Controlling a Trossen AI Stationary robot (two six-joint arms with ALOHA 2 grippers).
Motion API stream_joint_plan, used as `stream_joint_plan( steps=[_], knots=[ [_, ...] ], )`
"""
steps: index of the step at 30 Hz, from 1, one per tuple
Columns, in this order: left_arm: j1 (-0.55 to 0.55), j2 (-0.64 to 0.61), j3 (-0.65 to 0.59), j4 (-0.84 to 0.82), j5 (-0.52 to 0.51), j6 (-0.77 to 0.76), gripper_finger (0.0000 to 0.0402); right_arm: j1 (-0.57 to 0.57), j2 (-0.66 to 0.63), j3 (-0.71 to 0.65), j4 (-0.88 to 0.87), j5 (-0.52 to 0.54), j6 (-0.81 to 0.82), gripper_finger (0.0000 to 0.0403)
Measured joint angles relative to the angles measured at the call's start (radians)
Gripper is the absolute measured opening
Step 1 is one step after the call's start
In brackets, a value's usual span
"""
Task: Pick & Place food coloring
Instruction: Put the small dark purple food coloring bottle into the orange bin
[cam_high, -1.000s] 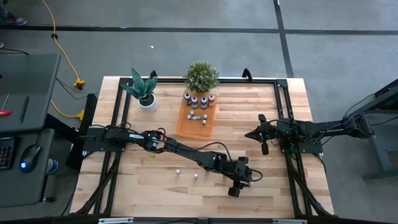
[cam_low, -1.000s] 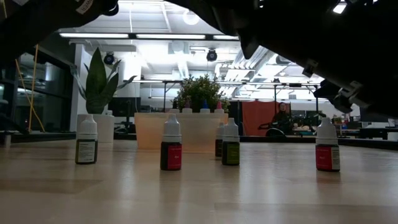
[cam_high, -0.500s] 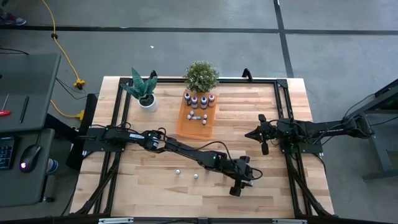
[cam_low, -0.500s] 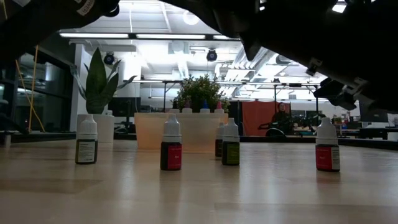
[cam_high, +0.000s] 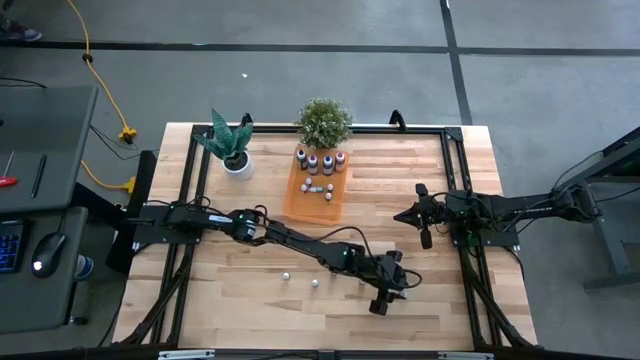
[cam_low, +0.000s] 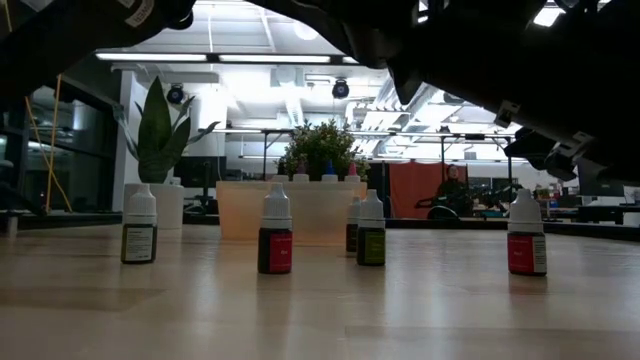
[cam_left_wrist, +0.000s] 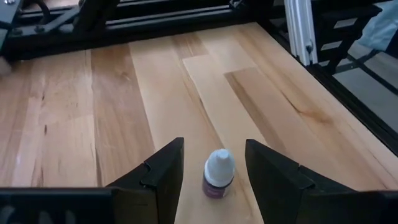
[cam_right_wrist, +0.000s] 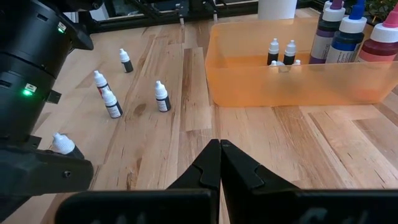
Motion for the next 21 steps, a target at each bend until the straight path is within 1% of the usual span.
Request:
stream_joint_plan(
  steps=[7,21],
  knots=[
    [-0.002,0.000,0.000,0.002,-0.003,0.057,0.0168,0.000,0.000,0.000,0.000,0.000,0.000,0.0000],
    [-0.002,0.005,0.000,0.019,-0.001,0.038,0.0168,0.000,0.000,0.000,0.000,0.000,0.000,0.0000]
  ],
)
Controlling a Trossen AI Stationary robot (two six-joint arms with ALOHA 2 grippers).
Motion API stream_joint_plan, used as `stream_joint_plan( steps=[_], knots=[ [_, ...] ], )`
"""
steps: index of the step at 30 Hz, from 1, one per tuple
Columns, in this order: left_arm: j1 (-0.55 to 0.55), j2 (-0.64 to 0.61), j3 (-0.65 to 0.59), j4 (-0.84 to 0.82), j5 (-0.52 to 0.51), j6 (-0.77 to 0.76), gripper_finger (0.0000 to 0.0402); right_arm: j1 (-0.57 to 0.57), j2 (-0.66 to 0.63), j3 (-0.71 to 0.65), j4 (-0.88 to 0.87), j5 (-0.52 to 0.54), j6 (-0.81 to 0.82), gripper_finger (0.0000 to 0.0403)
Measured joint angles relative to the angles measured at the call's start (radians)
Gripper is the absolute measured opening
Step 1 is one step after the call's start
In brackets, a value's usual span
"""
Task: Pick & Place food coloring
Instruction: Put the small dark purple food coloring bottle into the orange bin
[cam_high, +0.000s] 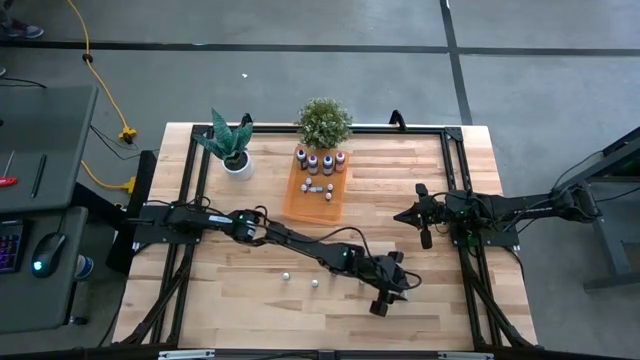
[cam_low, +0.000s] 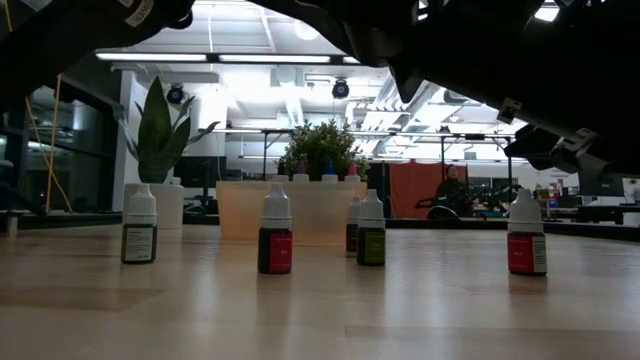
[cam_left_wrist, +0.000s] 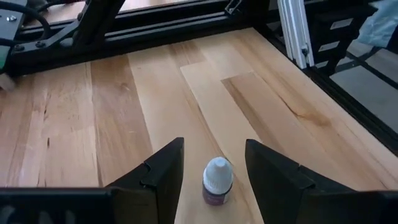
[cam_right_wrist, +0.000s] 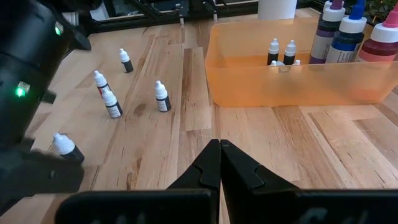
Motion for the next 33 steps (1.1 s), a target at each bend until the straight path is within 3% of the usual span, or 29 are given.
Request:
stream_joint_plan(
  steps=[5,8,33],
  knots=[
    [-0.004,0.037,-0.004,0.025,0.027,-0.068,0.0168,0.000,0.000,0.000,0.000,0.000,0.000,0.0000],
    [-0.008,0.035,0.002,0.043,-0.027,-0.041,0.0168,0.000,0.000,0.000,0.000,0.000,0.000,0.0000],
    [-0.006,0.041,0.000,0.029,-0.001,-0.041,0.0165,0.000,0.000,0.000,0.000,0.000,0.000,0.0000]
  ],
)
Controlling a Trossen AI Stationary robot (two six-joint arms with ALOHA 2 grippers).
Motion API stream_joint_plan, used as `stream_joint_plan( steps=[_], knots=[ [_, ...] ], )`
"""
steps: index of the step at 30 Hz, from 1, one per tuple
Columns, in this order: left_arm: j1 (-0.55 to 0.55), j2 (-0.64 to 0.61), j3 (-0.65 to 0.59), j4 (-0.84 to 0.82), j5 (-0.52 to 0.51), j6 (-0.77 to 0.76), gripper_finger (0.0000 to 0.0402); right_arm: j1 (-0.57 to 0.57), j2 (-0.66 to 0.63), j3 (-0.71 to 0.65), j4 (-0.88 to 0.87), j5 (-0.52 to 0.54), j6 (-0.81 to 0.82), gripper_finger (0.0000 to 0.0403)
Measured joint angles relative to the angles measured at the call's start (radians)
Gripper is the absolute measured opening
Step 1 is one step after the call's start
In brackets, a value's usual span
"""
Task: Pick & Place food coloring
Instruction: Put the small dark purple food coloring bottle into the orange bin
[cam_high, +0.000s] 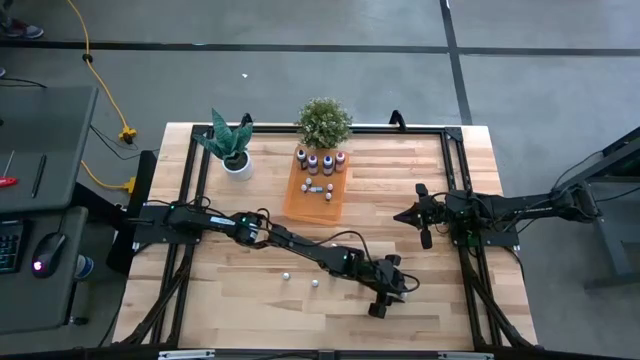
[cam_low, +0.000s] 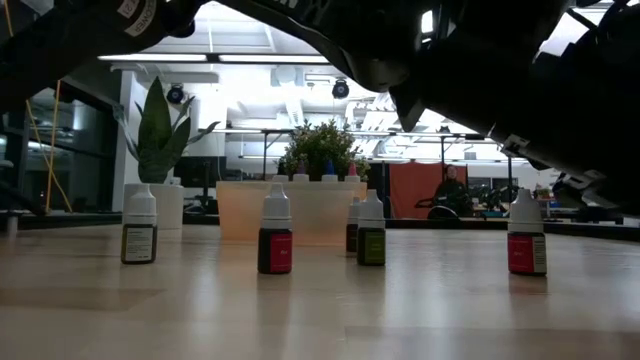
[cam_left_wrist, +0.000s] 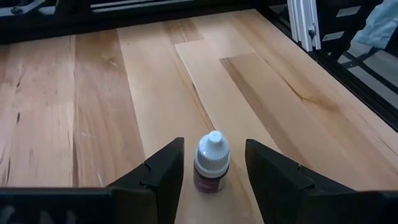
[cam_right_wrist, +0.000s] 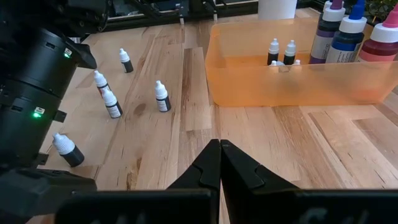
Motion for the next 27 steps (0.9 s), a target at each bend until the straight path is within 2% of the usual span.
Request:
stream_joint_plan(
  steps=[15,27],
  knots=[
    [0.000,-0.001,0.000,-0.001,0.016,0.000,0.0078,0.000,0.000,0.000,0.000,0.000,0.000,0.0000],
    [0.006,-0.061,0.001,-0.051,0.016,0.050,0.0068,0.000,0.000,0.000,0.000,0.000,0.000,0.0000]
  ],
)
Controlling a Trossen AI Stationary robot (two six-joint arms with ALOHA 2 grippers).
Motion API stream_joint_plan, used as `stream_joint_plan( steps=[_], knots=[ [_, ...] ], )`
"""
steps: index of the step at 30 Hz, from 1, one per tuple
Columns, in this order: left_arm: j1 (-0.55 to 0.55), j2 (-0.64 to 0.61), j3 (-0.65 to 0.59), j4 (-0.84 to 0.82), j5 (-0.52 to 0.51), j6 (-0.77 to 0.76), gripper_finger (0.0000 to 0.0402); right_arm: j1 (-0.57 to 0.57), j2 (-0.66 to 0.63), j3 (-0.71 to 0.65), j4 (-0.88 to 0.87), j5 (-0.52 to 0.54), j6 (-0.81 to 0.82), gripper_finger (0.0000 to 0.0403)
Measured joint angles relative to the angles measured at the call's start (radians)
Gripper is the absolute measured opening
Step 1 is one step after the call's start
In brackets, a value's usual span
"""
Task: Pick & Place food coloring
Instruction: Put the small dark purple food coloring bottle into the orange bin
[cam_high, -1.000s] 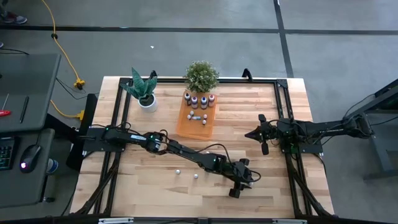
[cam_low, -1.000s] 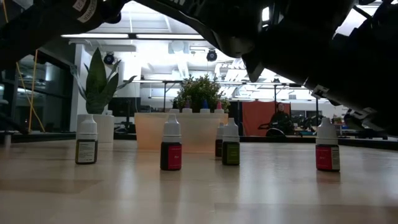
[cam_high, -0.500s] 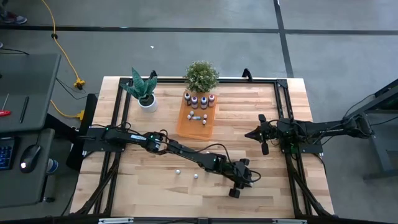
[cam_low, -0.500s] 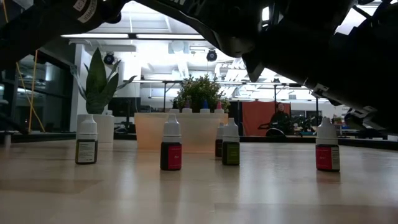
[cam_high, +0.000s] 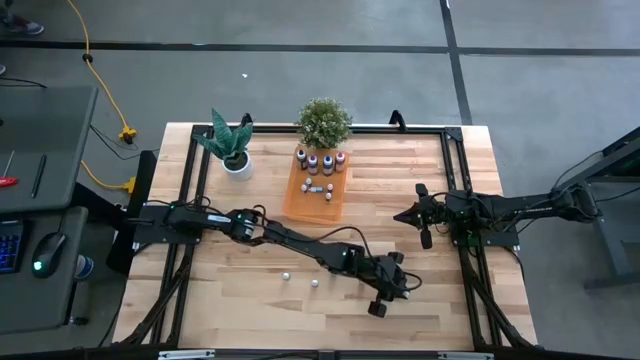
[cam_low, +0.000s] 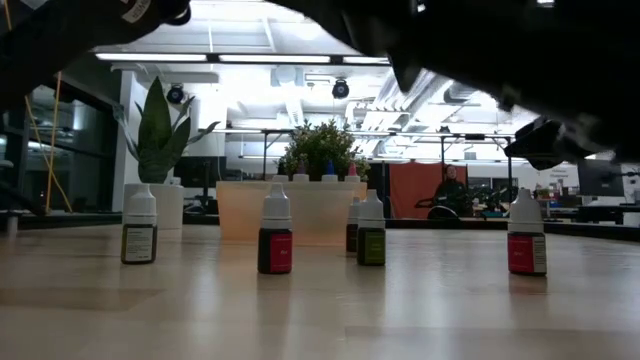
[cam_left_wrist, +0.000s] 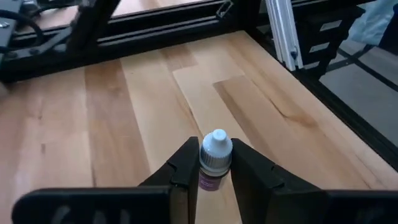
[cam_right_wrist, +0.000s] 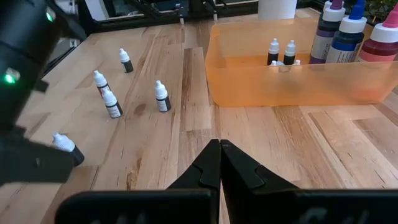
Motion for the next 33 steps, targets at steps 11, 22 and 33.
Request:
stream_joint_plan(
  steps=[11,22,33],
  knots=[
    [0.039,-0.152,0.000,-0.199,-0.006,0.004,0.0067,0.000,0.000,0.000,0.000,0.000,0.000,0.0000],
    [0.103,-0.311,0.000,-0.527,-0.143,-0.039,0.0067,0.000,0.000,0.000,0.000,0.000,0.000,0.0000],
    [0.184,-0.368,-0.002,-0.715,-0.322,-0.329,0.0067,0.000,0.000,0.000,0.000,0.000,0.000,0.0000]
  ],
)
